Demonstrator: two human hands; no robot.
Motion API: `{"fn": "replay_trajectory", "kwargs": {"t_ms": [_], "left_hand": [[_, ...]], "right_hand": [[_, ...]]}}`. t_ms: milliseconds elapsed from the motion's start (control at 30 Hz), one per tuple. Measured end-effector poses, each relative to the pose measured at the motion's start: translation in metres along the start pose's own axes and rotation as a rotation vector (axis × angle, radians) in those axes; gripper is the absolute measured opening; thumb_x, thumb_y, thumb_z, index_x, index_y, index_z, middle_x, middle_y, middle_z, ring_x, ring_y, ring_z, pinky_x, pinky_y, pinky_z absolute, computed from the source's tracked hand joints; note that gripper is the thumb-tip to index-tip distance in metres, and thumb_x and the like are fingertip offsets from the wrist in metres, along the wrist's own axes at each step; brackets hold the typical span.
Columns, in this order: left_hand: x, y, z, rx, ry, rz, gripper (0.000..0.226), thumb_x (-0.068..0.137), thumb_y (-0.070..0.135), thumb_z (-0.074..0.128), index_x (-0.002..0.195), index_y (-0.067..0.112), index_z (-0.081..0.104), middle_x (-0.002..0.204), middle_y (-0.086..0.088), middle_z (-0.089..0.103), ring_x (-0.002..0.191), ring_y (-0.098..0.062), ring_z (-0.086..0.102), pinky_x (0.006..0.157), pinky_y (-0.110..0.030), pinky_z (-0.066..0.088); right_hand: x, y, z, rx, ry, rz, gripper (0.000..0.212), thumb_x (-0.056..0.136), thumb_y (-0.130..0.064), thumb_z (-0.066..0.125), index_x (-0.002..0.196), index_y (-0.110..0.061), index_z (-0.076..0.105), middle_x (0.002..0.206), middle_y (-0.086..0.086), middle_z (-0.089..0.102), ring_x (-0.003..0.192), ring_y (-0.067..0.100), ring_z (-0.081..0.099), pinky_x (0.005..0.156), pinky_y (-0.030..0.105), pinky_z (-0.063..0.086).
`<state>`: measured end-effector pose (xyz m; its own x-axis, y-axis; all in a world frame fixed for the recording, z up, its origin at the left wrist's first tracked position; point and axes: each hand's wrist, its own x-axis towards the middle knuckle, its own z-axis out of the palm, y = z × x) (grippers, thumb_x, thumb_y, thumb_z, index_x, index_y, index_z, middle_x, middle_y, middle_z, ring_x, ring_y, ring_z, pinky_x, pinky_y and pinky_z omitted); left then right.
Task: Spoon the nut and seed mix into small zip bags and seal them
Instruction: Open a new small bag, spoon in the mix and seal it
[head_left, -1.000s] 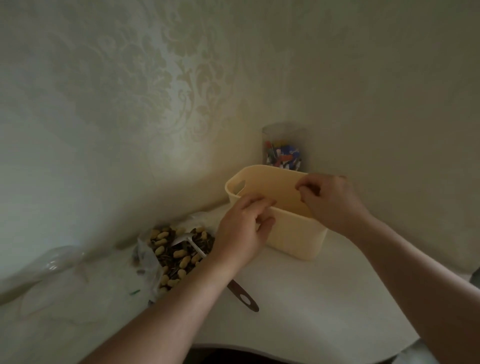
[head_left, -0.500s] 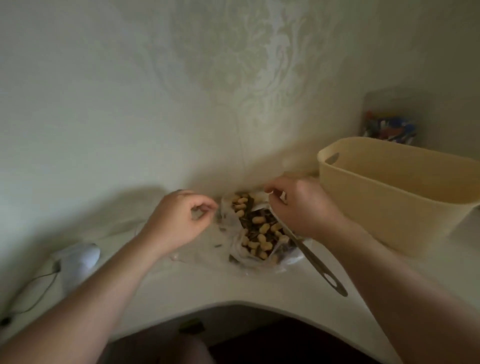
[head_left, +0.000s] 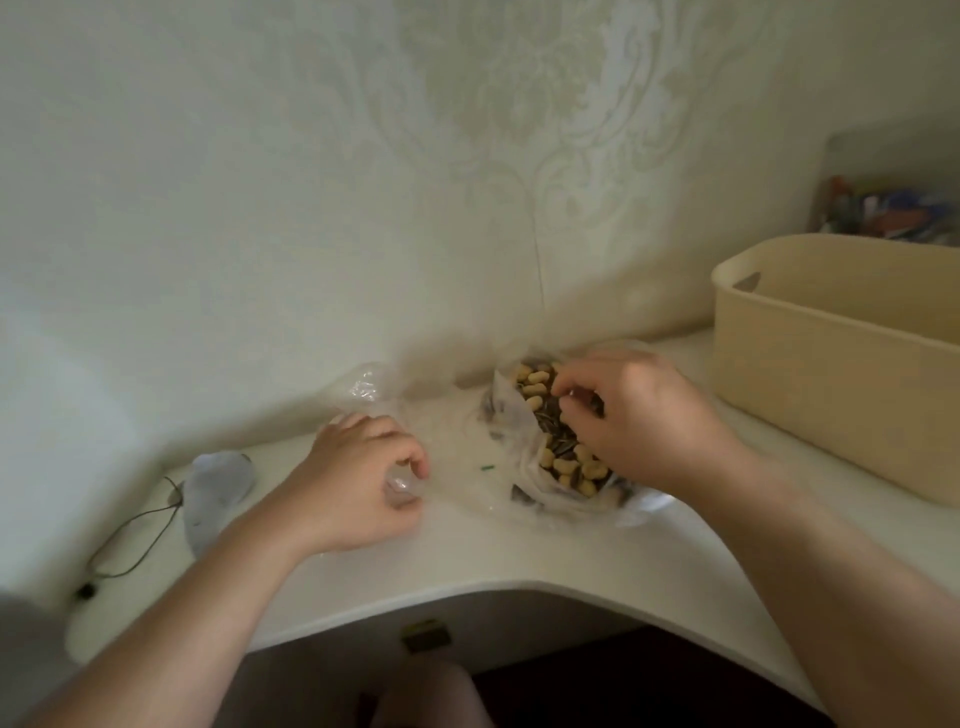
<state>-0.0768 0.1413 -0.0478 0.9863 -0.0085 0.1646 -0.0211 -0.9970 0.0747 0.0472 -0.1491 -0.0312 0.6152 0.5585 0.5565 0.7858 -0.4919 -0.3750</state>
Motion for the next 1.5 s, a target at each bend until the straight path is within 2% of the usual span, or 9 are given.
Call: {"fn": "replay_trajectory", "kwargs": {"t_ms": [333,500,633,900,1067,1167,1267,1367,1500], "left_hand": [[0.009,-0.007,-0.020,-0.016,0.353,0.024,0.016,0.096,0.031,0.060,0.099,0.031,0.076,0.091,0.015,0.074,0.084,-0.015,0.064,0.080,-0.032,0.049],[0.027,0.016,-0.046,-0.577,0.587,-0.242,0.011,0.094,0.025,0.072,0.097,0.035,0.071,0.090,0.013,0.077,0.082,-0.003,0.071,0.087,-0.027,0.056],[0.054,0.070,-0.052,-0.951,0.554,-0.171,0.018,0.087,0.014,0.074,0.101,0.023,0.070,0.087,0.001,0.079,0.079,-0.020,0.072,0.091,-0.049,0.060],[0.101,0.160,-0.031,-1.134,0.408,0.064,0.028,0.085,-0.010,0.076,0.093,0.017,0.074,0.090,0.000,0.080,0.084,-0.017,0.077,0.072,-0.025,0.059],[0.119,0.161,-0.016,-1.129,0.397,0.061,0.030,0.086,-0.003,0.078,0.097,0.025,0.074,0.085,0.003,0.075,0.076,-0.008,0.072,0.069,-0.018,0.055],[0.125,0.154,-0.007,-1.089,0.391,0.076,0.034,0.084,-0.003,0.072,0.098,0.029,0.073,0.081,0.006,0.069,0.069,-0.009,0.063,0.065,-0.022,0.051],[0.125,0.147,0.001,-1.035,0.381,0.107,0.026,0.084,0.004,0.075,0.088,0.029,0.072,0.074,0.005,0.066,0.064,-0.011,0.060,0.060,-0.030,0.052],[0.121,0.138,0.004,-1.070,0.308,0.199,0.013,0.086,0.013,0.075,0.083,0.026,0.072,0.071,0.004,0.067,0.064,-0.013,0.060,0.060,-0.033,0.051],[0.117,0.121,0.001,-0.915,0.408,0.367,0.017,0.078,0.016,0.066,0.091,0.021,0.076,0.093,0.008,0.064,0.093,-0.016,0.063,0.081,-0.031,0.049]], "right_hand": [[-0.002,-0.005,0.007,0.020,0.040,-0.034,0.016,0.093,-0.014,0.065,0.088,-0.023,0.077,0.076,-0.009,0.062,0.072,0.015,0.056,0.065,0.039,0.054],[-0.002,-0.007,0.004,0.102,0.048,0.053,0.015,0.096,-0.016,0.066,0.097,-0.022,0.079,0.081,-0.016,0.066,0.077,0.005,0.059,0.067,0.018,0.050],[-0.001,-0.009,-0.002,0.361,0.158,0.198,0.011,0.097,-0.025,0.070,0.104,-0.033,0.072,0.086,-0.020,0.068,0.086,0.000,0.064,0.068,0.009,0.049],[0.006,-0.001,-0.007,0.737,0.268,0.360,0.034,0.088,-0.059,0.069,0.107,-0.031,0.064,0.098,0.001,0.077,0.092,0.023,0.075,0.083,0.059,0.060],[0.007,0.016,-0.019,0.342,0.274,0.375,0.024,0.106,-0.037,0.056,0.089,-0.029,0.069,0.074,-0.010,0.068,0.068,0.003,0.063,0.057,0.018,0.044],[0.008,0.019,-0.017,0.185,0.265,0.423,0.010,0.104,-0.027,0.059,0.108,-0.029,0.068,0.087,-0.016,0.064,0.074,0.000,0.059,0.059,0.016,0.040],[0.008,0.016,-0.014,0.047,0.260,0.390,0.043,0.098,-0.018,0.066,0.137,-0.030,0.053,0.100,-0.017,0.058,0.083,0.003,0.062,0.064,0.014,0.047],[0.005,0.012,-0.010,-0.013,0.308,0.258,0.041,0.092,-0.010,0.068,0.127,-0.027,0.057,0.101,-0.010,0.066,0.079,0.010,0.064,0.064,0.026,0.053],[0.003,0.011,-0.011,0.253,0.288,0.380,0.022,0.095,-0.018,0.070,0.112,-0.032,0.069,0.084,-0.016,0.072,0.079,0.001,0.068,0.065,0.014,0.052]]}}
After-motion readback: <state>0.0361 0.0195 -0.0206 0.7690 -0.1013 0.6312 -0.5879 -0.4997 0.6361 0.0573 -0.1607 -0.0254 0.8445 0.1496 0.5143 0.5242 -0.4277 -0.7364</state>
